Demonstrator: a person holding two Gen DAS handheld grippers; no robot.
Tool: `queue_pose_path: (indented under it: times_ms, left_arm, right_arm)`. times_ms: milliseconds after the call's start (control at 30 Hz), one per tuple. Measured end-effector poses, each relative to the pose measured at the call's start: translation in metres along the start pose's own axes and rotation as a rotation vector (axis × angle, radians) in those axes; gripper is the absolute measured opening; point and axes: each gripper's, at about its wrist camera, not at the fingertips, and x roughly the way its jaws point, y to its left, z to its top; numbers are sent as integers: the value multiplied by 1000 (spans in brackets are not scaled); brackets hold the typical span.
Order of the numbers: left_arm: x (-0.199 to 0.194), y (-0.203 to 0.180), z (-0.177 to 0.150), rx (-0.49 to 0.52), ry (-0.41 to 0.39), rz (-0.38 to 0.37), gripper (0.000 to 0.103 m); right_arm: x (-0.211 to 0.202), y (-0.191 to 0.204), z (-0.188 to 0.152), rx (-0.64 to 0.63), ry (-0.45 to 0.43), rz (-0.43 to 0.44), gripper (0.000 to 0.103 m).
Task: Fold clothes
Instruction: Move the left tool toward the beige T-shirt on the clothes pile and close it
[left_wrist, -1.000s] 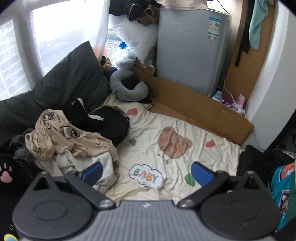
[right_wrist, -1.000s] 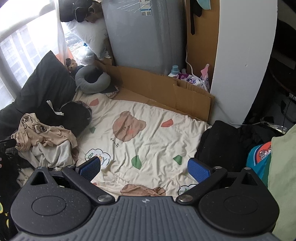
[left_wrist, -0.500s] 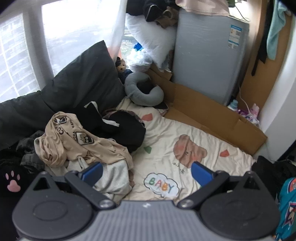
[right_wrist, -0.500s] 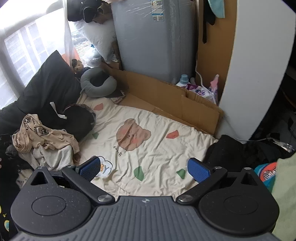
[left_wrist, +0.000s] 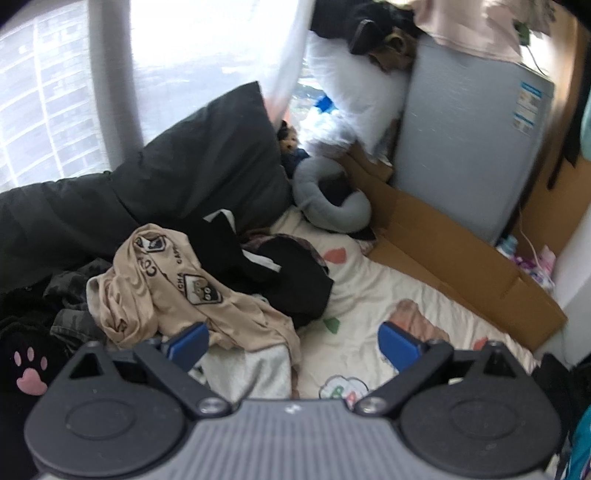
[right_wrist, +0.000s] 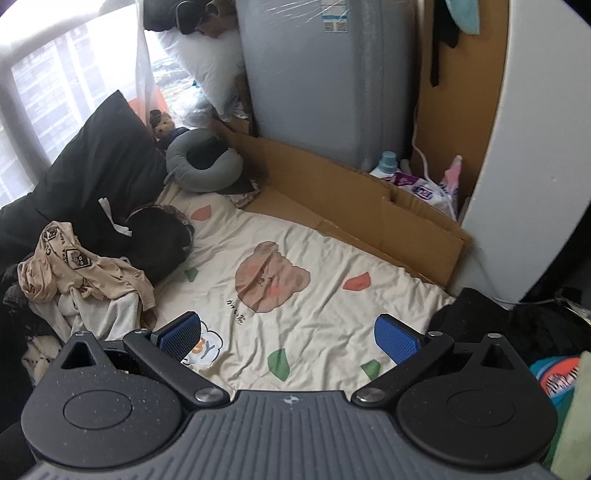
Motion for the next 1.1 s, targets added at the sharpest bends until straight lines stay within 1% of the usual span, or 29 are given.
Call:
queue_pose_path:
  times_ms: [133,300,367,500,633,733,900,967,1100]
  left_arm:
    - [19,17,2,-18,-29,-2,95]
    - [48,35,-1,-20,-43,22,92]
    - [61,43,-3,-22,-44,33,90]
    - [89,59,-11,-38,-53,56,83]
    - [117,70,-20,-46,-60,77,78]
    - [139,75,-29,-47,-70,82,76]
    - [176,80,-48,-53,-79,86,71]
    - [190,82,-56,-61,-78,88,70]
    - [218,85,-73,-70,-81,96,69]
  right_arm:
    - [19,2,3,-40,-21,9,103]
    - [53,2,3,-75,-2,54,103]
    - [68,2,3,-85,7,71,103]
    - [99,6,2,-110,0,78,103]
    - [132,11,-1,-141,-15,80,102]
    - [157,15,-3,-173,-13,98,102]
    - [192,18,-3,-183,-16,128,102]
    - [205,21,-5,-211,-24,120,102]
    - [232,28,-9,-235,14,159,102]
